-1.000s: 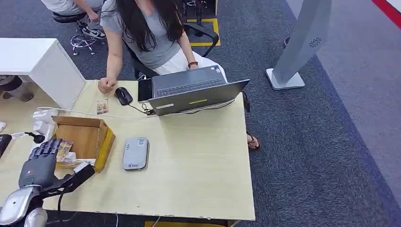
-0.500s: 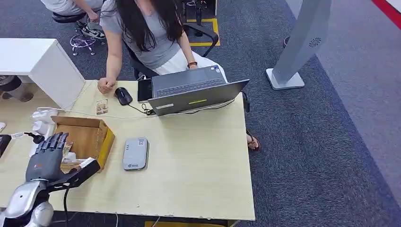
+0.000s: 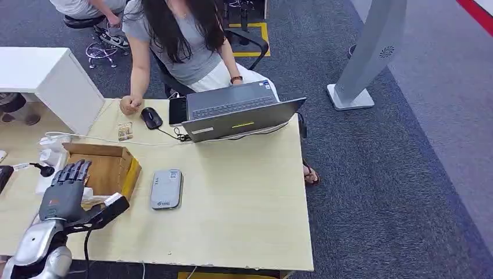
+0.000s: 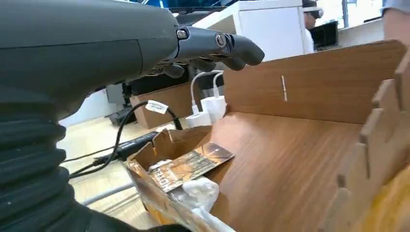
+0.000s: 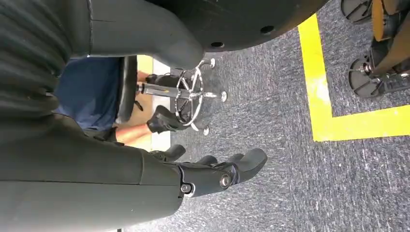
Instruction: Pass the card to the sensor for recognition and then transmit it.
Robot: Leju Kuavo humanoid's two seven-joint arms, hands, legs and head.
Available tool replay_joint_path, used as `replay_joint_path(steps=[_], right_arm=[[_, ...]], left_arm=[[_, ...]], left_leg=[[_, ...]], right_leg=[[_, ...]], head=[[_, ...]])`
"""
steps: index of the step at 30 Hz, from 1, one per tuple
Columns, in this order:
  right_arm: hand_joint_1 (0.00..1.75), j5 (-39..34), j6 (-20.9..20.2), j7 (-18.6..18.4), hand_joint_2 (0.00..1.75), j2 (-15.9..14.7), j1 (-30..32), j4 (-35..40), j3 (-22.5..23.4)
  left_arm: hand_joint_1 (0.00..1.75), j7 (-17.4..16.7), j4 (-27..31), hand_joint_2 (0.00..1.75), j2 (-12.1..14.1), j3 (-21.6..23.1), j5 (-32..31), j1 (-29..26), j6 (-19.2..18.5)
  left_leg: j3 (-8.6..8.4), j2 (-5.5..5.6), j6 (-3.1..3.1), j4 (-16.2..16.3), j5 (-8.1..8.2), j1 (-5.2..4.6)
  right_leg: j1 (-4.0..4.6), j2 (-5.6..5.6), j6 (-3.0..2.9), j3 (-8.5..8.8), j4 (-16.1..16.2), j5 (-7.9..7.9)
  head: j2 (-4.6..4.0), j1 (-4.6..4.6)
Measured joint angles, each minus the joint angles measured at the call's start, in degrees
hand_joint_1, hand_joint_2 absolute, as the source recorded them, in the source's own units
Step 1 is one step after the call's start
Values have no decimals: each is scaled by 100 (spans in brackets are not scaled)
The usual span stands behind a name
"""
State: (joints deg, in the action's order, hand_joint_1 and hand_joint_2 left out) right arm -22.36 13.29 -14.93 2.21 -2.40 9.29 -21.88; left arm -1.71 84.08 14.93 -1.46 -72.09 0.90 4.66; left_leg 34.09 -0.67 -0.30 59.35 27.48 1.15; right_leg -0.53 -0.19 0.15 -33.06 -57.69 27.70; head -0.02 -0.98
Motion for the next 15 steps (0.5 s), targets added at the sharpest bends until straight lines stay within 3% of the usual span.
replay_joint_path(steps=[15], right_arm=[[0,-9,-2,4,175,0,-5,-2,-4]], left_arm=[[175,127,-22,175,9,59,212,-4,-59]], left_leg=[[1,1,0,0,0,0]], right_leg=[[0,-1,0,0,0,0]], head=[[0,0]])
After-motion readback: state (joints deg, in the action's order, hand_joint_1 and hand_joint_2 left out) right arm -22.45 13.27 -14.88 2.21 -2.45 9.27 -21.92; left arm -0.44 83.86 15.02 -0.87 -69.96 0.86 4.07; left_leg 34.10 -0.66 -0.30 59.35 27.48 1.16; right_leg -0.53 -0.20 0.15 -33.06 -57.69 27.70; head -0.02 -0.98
